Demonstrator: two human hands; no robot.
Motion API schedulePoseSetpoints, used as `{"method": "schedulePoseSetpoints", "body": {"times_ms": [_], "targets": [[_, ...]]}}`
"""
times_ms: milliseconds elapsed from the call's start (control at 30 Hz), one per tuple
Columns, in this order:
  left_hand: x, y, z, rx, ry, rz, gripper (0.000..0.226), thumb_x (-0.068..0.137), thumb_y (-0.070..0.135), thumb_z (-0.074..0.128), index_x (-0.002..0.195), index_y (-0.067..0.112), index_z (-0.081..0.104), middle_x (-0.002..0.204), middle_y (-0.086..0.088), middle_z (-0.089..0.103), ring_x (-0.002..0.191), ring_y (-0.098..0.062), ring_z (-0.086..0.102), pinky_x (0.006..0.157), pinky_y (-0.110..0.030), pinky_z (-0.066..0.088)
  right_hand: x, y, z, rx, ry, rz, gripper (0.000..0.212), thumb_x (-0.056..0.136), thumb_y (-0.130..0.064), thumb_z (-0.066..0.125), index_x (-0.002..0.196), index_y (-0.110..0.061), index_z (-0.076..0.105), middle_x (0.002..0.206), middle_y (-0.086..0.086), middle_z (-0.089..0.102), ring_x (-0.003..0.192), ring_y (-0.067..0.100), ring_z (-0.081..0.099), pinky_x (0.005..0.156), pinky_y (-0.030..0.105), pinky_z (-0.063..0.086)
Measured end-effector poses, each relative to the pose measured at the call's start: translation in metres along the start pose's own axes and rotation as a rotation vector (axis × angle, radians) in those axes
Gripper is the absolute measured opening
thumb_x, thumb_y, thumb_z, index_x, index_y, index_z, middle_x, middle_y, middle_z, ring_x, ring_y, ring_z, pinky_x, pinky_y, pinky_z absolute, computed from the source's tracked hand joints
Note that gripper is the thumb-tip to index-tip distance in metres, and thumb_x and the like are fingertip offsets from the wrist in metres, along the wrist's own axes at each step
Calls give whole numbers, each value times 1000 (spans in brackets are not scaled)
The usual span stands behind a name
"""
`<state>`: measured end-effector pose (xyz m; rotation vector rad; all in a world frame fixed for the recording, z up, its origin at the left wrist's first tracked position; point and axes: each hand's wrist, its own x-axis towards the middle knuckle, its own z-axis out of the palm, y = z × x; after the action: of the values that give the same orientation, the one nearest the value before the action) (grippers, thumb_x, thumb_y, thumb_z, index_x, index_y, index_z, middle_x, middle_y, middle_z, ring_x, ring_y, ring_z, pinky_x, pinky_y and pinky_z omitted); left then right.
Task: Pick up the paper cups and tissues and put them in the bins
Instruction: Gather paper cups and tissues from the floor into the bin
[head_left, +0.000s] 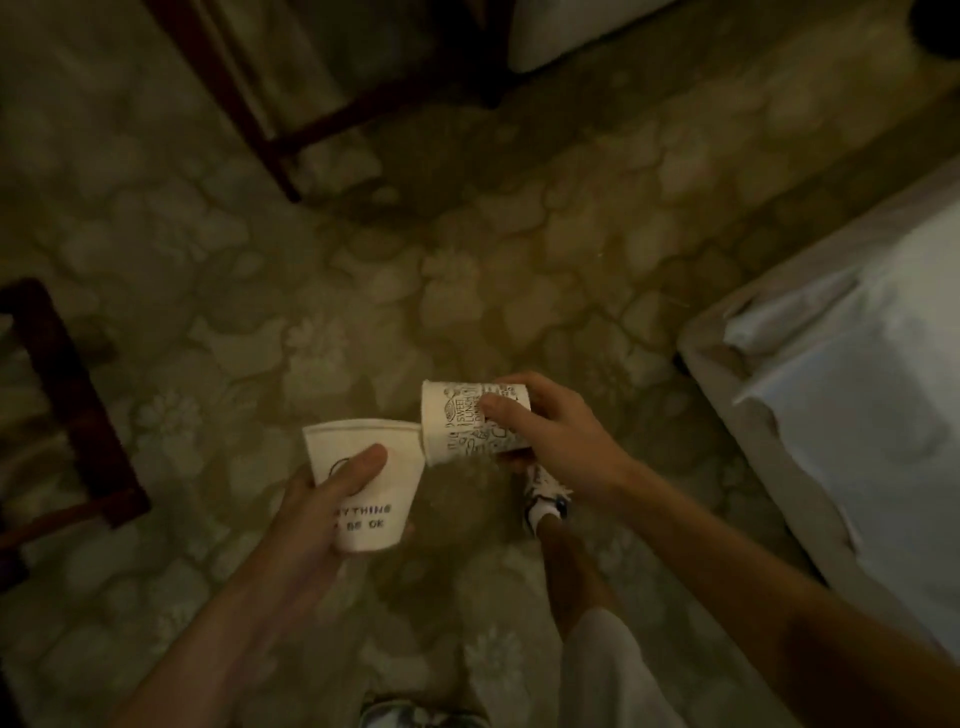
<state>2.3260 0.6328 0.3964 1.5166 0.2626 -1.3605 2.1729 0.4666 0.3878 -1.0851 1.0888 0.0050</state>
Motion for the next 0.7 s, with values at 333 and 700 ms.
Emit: {"method": "schedulePoseSetpoints", "body": {"times_ms": [333,700], "targets": [[61,134,272,145,-176,13,47,65,48,76,103,18,75,108,-18,72,95,-31,71,78,-50,59,42,-118,-208,375,141,132,57,86,-66,51,116,-18,58,92,7,72,64,16,67,54,28,49],[175,225,446,516,-226,23,73,41,52,84,105,26,58,88,1,76,79,-18,74,58,-32,58,130,-190,-328,464,171,271,56,98,-56,35,101,-13,69,75,7,71,59,15,65,52,25,47]]}}
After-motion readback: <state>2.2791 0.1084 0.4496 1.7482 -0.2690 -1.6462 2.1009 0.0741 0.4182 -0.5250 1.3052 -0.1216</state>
